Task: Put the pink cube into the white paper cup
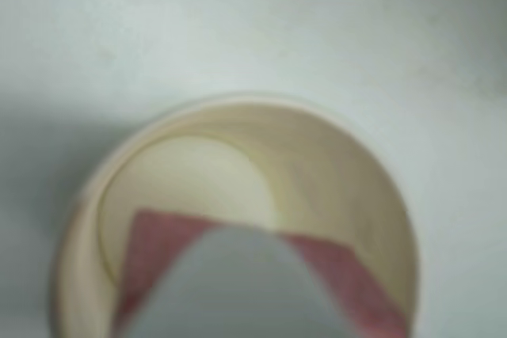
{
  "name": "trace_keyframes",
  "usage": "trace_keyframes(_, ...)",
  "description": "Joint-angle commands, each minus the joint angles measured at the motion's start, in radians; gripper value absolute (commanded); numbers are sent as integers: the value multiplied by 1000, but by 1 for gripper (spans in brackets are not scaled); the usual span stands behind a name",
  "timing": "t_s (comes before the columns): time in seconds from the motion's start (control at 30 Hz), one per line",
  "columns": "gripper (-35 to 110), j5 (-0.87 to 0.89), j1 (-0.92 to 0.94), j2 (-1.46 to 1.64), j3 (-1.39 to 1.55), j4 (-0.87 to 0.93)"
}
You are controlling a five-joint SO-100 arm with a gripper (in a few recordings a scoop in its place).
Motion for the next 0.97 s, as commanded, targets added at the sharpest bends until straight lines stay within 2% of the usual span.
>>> trace_keyframes(0.0, 40, -37, 28, 34, -84, 28)
trace_keyframes(0.17, 45, -67, 34, 32, -86, 38)
trace_keyframes(0.93, 43, -57, -18, 60, -141, 95)
